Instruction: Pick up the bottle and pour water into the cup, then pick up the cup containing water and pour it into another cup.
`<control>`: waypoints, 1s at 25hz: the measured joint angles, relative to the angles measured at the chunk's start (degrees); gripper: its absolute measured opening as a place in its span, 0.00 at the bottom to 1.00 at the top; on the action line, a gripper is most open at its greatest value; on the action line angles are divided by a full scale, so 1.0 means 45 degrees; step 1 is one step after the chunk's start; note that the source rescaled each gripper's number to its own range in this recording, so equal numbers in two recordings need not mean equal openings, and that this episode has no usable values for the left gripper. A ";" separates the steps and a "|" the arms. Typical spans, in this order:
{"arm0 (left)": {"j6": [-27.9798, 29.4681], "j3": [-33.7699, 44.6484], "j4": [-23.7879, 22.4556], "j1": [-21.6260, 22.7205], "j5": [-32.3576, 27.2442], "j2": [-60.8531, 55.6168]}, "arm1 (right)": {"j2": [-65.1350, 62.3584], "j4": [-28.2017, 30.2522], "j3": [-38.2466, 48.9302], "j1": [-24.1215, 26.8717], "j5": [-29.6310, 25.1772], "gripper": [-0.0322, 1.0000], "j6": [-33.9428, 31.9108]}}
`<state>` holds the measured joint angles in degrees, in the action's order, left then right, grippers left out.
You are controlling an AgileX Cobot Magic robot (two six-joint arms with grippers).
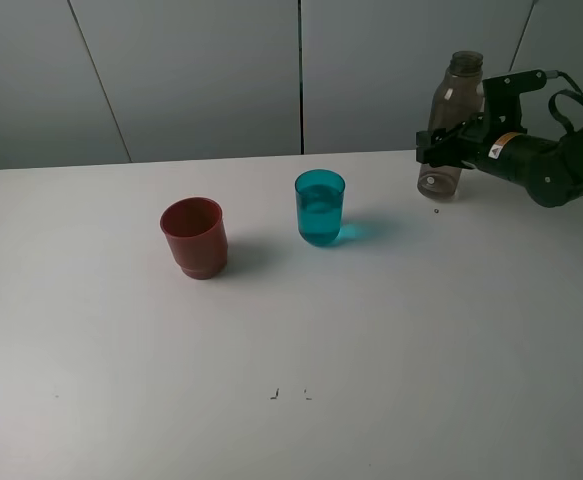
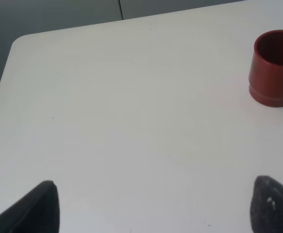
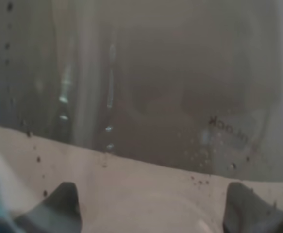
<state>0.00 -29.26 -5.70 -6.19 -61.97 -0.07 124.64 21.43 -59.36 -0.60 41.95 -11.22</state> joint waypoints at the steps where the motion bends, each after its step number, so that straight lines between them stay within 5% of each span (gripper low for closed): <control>1: 0.0000 0.0000 0.0000 0.0000 0.0000 0.0000 | 0.0000 0.0000 0.0000 0.0000 0.0000 0.03 0.0004; 13: 0.0000 0.0000 0.0000 0.0000 0.0000 0.0000 | 0.0000 0.0007 0.0000 0.0000 0.0025 0.08 -0.0093; 15: 0.0000 0.0000 0.0000 0.0000 0.0000 0.0000 | 0.0000 0.0007 0.0000 0.0000 0.0049 0.26 -0.0311; 20: 0.0000 0.0000 0.0000 0.0000 0.0000 0.0000 | 0.0000 0.0054 0.0000 0.0004 -0.0151 0.89 -0.0550; 25: 0.0000 0.0000 0.0000 0.0000 0.0000 0.0000 | -0.0127 0.0333 0.0000 0.0004 -0.0768 0.99 -0.0637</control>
<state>0.00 -29.26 -5.70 -6.19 -61.97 -0.07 124.07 22.93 -59.36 -0.58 38.49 -14.09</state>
